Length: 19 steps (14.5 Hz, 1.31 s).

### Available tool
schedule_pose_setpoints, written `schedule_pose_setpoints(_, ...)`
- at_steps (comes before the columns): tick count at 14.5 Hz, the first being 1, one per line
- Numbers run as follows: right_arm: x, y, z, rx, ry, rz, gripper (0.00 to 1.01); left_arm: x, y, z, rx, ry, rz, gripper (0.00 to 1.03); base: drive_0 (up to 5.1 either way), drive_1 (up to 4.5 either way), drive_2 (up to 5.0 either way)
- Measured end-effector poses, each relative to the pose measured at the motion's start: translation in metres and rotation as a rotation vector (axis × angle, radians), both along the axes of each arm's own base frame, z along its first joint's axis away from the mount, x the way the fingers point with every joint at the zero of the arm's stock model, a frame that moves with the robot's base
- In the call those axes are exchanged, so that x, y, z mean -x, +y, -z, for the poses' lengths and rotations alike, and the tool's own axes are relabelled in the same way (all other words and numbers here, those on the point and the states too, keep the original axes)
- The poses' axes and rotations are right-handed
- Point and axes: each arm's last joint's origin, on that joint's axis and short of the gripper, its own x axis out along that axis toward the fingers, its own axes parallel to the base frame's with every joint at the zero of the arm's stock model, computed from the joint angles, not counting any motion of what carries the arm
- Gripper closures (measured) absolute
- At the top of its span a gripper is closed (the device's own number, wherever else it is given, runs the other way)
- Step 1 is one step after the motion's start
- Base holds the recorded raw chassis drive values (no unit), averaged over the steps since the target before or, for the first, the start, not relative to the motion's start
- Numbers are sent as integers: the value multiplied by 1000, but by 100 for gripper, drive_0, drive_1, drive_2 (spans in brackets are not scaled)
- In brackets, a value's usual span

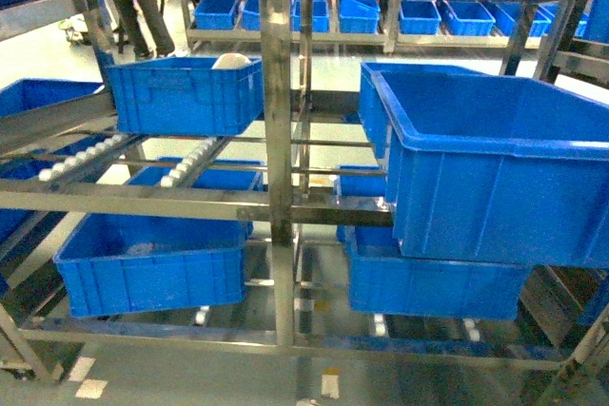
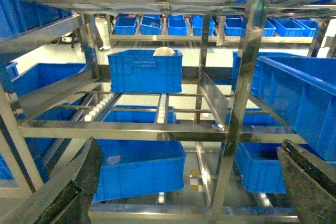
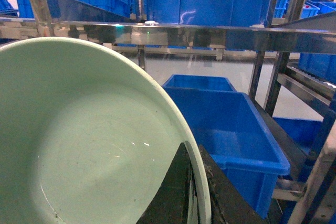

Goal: Place green bowl on second shelf with right arm

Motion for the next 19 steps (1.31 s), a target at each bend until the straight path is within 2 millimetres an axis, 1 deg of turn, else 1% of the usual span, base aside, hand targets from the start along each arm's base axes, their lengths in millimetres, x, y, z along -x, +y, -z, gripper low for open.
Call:
schedule_pose_setpoints(11,0,0,0,1,-3,4,99,0,0,0,0,-5,0,5,-4,429,-437)
schedule_pose_setpoints(19,0,0,0,0,-1,0,99,0,0,0,0,-1,0,5,0,0,0)
